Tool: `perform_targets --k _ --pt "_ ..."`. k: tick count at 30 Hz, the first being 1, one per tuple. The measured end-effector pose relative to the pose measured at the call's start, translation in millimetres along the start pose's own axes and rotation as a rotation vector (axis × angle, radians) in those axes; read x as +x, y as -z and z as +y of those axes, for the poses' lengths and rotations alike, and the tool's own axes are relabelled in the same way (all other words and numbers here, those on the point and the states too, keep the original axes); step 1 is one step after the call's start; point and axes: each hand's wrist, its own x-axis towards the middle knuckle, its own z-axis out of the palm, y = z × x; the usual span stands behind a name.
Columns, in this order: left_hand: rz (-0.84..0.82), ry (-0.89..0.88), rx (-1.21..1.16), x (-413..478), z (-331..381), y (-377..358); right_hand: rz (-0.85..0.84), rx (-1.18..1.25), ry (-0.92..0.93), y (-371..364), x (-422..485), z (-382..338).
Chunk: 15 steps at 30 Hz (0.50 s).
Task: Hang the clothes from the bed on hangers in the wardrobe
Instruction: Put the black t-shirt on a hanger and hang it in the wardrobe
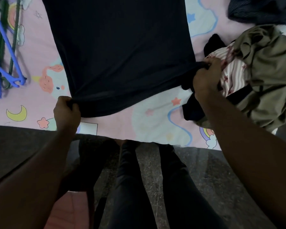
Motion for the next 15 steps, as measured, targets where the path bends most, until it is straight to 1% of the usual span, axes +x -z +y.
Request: perform_targets --k 2,4,7,10,13,15 --pt "0.027 0.068 -0.139 -1 3 4 0.034 0.095 -0.074 4 0 -1" --pt "-0.003 0.091 -0.241 1 2 5 -0.007 0.125 -0.116 8 -2 -1" --pt "-0.070 0.132 -0.320 -1 1 5 -0.097 0.054 -0.116 13 -5 2" --pt "-0.050 0.114 -0.248 0 -2 2 -0.207 -0.118 -0.040 17 -4 10" --pt "-0.156 0.066 -0.092 -3 1 -3 -0.308 -0.366 0.067 20 -7 20" --pt "-0.199 0.006 0.076 -2 4 -6 -0.370 -0.470 0.124 19 -10 22"
